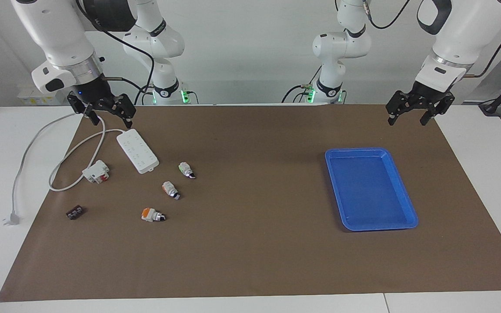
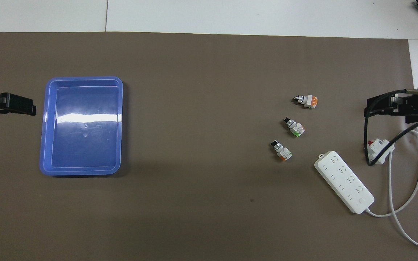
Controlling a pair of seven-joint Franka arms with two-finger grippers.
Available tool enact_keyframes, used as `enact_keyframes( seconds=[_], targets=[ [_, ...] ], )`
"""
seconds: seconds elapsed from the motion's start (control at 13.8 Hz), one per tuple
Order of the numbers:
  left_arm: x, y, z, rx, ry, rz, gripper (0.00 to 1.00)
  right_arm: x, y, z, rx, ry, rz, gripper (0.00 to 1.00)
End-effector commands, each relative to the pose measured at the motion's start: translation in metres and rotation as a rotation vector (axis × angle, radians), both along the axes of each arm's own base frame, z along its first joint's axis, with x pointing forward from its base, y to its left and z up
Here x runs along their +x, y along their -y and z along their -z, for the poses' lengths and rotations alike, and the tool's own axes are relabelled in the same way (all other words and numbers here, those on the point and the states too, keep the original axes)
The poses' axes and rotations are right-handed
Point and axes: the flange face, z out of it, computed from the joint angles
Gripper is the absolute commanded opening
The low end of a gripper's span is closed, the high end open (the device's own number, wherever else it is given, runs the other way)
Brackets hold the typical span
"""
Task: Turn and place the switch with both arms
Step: 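Reach the right gripper toward the green-topped switch module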
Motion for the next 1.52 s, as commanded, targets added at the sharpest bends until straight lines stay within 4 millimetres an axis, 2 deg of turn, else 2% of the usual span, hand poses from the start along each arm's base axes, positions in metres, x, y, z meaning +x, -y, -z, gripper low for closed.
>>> enact_keyframes(
  seconds=[0.0, 0.14, 0.22, 0.29, 0.51, 0.65, 0.8, 0.94, 1.16, 1.45],
  targets=[
    [-0.006, -0.004, 0.000, 0.014, 0.012, 0.004, 1.00, -0.011, -0.012, 0.018, -0.002, 0.012, -0.060, 0.99],
    [-0.006, -0.005, -0.001, 0.013, 0.015, 0.002, 1.00, -0.023, -0.017, 0.042, -0.004, 0.050, -0.176, 0.99],
    [-0.006, -0.004, -0.001, 0.014, 0.013, 0.004, 1.00, -0.028, -0.031, 0.052, -0.005, 0.067, -0.227, 0.99],
    [-0.006, -0.005, 0.000, 0.014, 0.010, 0.002, 1.00, -0.029, -0.035, 0.062, -0.008, 0.073, -0.268, 0.98],
    [-0.007, -0.005, 0.001, 0.014, 0.010, 0.001, 1.00, -0.016, -0.033, 0.089, -0.017, 0.062, -0.547, 0.96],
    [-0.007, -0.005, 0.002, 0.014, 0.009, -0.001, 1.00, -0.007, -0.032, 0.103, -0.024, 0.075, -0.665, 0.93],
    [-0.009, -0.005, 0.006, 0.014, 0.004, -0.001, 1.00, 0.001, -0.033, 0.126, -0.027, 0.073, -0.729, 0.92],
    [-0.011, -0.005, 0.007, 0.014, 0.005, -0.001, 1.00, 0.012, -0.035, 0.150, -0.031, 0.078, -0.802, 0.84],
    [-0.010, -0.005, 0.007, 0.014, 0.007, -0.001, 1.00, 0.025, -0.037, 0.188, -0.032, 0.071, -0.884, 0.84],
    [-0.012, -0.005, 0.011, 0.014, 0.015, -0.001, 1.00, 0.030, -0.040, 0.243, -0.028, 0.057, -0.937, 0.84]
  ],
)
